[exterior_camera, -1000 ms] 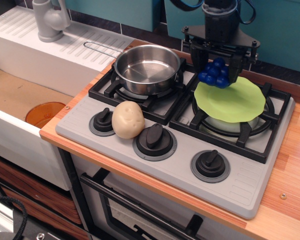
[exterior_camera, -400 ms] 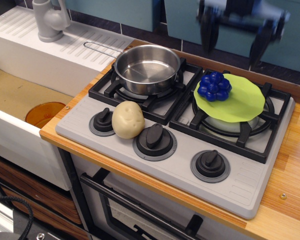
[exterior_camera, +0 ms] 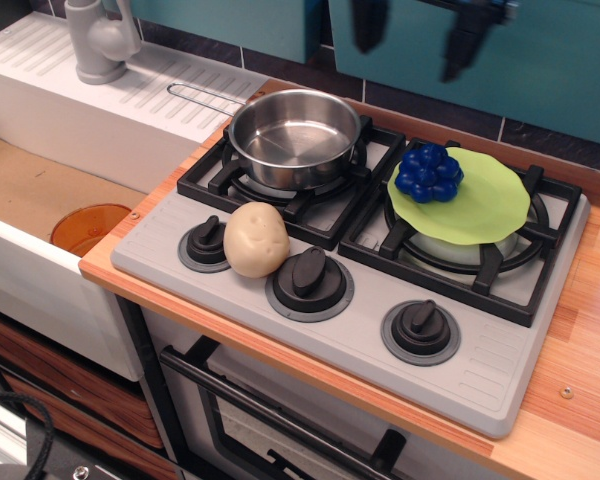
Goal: Put blueberry on plate and potato in pot or pan on stove
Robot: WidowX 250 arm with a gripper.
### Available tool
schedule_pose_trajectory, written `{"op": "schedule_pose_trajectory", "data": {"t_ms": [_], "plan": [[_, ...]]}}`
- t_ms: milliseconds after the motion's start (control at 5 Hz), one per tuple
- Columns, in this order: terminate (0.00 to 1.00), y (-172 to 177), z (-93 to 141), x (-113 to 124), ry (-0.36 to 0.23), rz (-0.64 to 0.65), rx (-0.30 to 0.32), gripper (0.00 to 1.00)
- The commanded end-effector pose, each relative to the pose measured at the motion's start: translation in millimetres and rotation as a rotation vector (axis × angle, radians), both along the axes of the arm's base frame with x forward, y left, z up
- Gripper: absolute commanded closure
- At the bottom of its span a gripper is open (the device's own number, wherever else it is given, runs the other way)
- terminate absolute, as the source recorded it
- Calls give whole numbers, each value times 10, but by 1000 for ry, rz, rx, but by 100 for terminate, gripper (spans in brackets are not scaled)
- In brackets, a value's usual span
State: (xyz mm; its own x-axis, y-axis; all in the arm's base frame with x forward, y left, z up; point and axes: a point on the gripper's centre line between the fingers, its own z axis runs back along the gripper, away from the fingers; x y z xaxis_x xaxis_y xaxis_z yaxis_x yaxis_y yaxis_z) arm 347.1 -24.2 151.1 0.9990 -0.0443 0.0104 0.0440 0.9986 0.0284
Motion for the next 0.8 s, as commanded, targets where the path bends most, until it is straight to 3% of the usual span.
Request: {"op": "schedule_pose_trajectory", "data": {"t_ms": [0,400,600], "plan": [[0,211,292,-38,-103,-38,6,0],[0,211,292,-38,-103,-38,6,0],[0,351,324,-206,-152,-33,56,0]]}}
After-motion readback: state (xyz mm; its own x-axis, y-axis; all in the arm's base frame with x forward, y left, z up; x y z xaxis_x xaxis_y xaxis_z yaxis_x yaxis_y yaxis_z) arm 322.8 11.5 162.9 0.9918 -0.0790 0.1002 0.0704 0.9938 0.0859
